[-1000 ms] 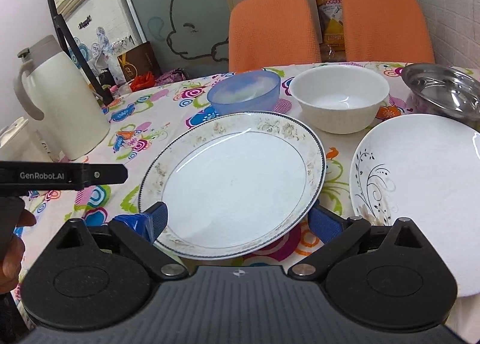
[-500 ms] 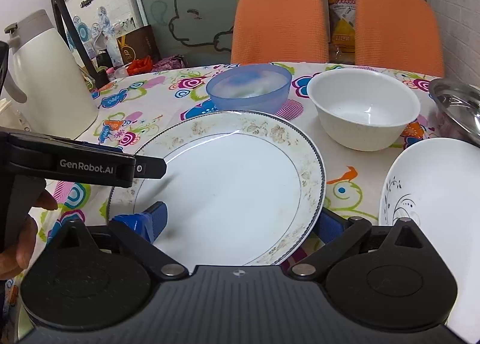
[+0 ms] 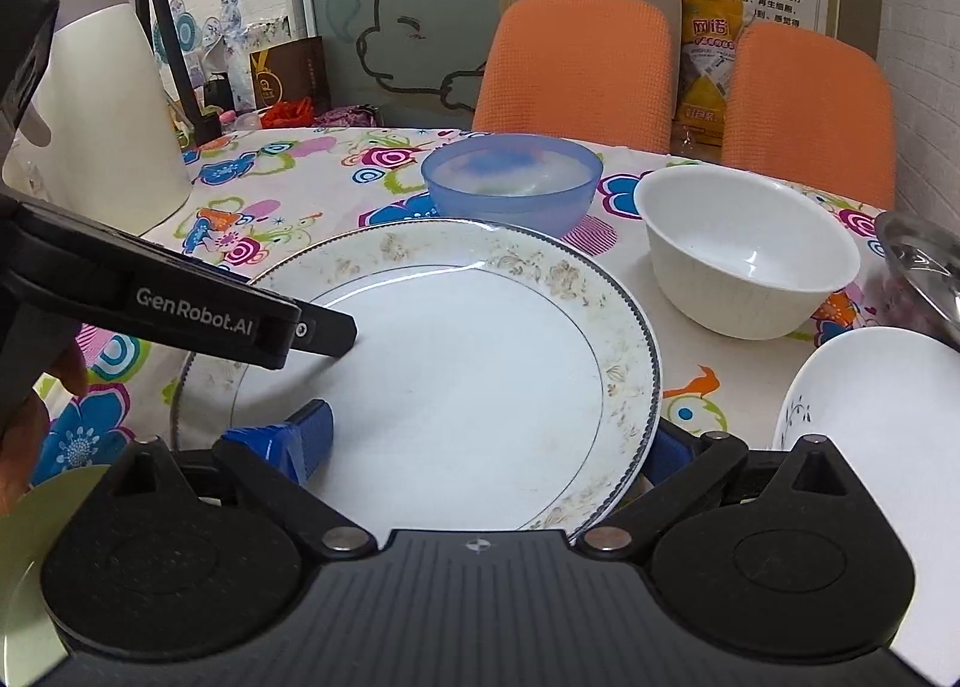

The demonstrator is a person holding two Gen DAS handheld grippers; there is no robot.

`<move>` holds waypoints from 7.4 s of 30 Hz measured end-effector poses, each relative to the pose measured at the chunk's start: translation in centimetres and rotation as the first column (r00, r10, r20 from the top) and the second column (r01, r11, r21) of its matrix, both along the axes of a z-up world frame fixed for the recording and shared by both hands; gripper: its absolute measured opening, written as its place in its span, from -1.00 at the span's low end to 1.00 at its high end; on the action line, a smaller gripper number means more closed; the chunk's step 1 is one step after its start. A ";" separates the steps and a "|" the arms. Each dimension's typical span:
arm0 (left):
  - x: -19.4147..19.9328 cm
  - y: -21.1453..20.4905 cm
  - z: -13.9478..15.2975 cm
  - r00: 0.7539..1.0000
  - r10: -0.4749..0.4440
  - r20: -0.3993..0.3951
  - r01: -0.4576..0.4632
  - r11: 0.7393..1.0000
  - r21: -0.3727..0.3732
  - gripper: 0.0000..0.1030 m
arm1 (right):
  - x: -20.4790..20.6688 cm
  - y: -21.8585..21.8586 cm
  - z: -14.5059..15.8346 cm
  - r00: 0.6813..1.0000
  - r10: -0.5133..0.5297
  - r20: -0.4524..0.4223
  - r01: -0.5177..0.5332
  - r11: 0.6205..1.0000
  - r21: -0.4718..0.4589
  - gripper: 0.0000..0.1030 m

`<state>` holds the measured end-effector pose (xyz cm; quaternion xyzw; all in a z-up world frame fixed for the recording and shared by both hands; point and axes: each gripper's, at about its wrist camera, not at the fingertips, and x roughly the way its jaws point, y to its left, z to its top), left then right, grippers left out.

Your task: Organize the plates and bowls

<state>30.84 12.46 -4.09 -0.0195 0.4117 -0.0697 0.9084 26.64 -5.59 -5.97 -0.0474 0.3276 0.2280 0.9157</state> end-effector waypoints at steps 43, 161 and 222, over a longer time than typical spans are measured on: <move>-19.6 0.5 1.6 0.990 0.132 0.043 -0.132 0.991 -0.004 -0.35 | -16.1 0.1 3.0 0.999 0.011 0.032 -0.015 0.992 0.125 0.71; -1.2 -21.5 1.4 0.985 -0.115 -0.128 0.122 0.992 0.045 -0.46 | -4.2 -18.7 4.8 0.959 -0.248 0.140 0.253 0.967 -0.021 0.65; -21.0 0.3 4.4 0.967 0.213 0.137 -0.225 0.972 0.076 0.13 | -16.5 -0.2 4.9 0.987 -0.082 0.136 0.072 0.994 0.077 0.68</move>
